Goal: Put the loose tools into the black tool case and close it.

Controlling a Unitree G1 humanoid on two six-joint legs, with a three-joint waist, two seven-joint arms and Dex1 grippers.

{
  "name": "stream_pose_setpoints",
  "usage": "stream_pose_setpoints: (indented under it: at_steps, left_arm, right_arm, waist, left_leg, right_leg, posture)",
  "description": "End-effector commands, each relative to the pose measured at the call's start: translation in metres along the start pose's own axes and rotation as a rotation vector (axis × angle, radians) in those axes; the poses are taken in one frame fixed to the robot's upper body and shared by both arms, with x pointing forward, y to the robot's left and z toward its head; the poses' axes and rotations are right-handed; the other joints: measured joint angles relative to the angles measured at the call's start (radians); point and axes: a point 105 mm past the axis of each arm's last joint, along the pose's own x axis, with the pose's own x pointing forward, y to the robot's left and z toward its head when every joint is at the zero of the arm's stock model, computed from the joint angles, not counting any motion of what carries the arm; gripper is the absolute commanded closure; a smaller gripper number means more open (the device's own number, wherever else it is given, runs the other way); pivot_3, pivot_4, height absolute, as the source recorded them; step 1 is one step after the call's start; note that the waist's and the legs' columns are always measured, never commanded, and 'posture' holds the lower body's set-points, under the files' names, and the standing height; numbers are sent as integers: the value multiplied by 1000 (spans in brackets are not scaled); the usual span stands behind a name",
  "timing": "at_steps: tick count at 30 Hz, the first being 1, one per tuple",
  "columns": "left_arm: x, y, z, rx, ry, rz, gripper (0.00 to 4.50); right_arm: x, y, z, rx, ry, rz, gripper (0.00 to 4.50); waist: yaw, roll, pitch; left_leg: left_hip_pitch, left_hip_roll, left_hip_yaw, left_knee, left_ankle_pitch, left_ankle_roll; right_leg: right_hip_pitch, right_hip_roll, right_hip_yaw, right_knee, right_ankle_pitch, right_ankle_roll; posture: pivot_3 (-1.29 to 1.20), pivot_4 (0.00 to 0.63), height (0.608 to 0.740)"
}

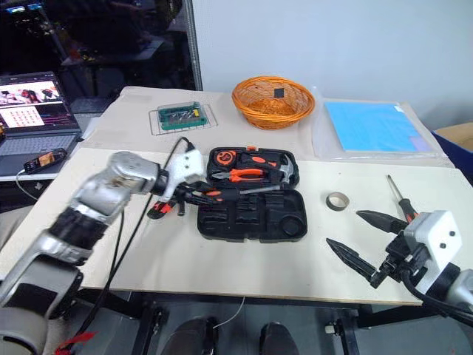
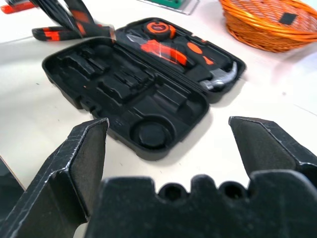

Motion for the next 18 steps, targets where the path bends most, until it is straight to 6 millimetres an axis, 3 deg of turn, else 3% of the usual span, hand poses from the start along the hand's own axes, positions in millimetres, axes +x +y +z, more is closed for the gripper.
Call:
stream_pose_setpoints:
  at_steps: [1, 5, 11, 13, 14, 18]
  left_arm:
    - [6, 24, 0, 123, 83, 35, 3612]
    - [15, 36, -2, 168, 131, 53, 3612]
    - [15, 39, -12, 206, 185, 29, 3612]
    - [13, 37, -14, 225, 190, 2, 2611]
    - [12, 36, -12, 217, 171, -2, 2355]
    - [-5, 41, 16, 141, -26, 28, 890]
  right_arm:
    - [-2, 5, 19, -84, -46, 3, 0]
    - [0, 15, 25, -94, -58, 11, 0]
    - [2, 21, 29, -95, -60, 12, 0]
    - [3, 21, 29, -91, -61, 12, 0]
    - [4, 22, 29, -89, -61, 13, 0]
    - [7, 22, 29, -85, -62, 14, 0]
  waist:
    - [-5, -1, 0]
    - [-6, 0, 0]
    - [-5, 0, 0]
    - [-5, 0, 0]
    - [-5, 0, 0]
    - [-4, 0, 0]
  left_leg:
    - [-1, 0, 0, 0, 0, 1]
    - [-4, -2, -2, 0, -1, 4]
    - [-7, -4, -3, 2, -3, 8]
    - [-7, -4, -3, 4, -3, 8]
    - [-7, -4, -3, 5, -3, 9]
    - [-8, -3, -3, 7, -3, 9]
  right_leg:
    - [-1, 0, 0, 0, 0, 1]
    - [-2, -1, 1, -1, 3, 9]
    - [-2, -2, 0, -3, 1, 13]
    - [-2, -2, 0, -3, 2, 13]
    - [-1, -3, 0, -3, 2, 14]
    - [-1, -3, 0, -3, 4, 13]
  posture:
    - [0, 150, 740]
    - [0, 150, 740]
    - [0, 150, 740]
    - [0, 150, 740]
    - [0, 150, 740]
    - [0, 150, 740]
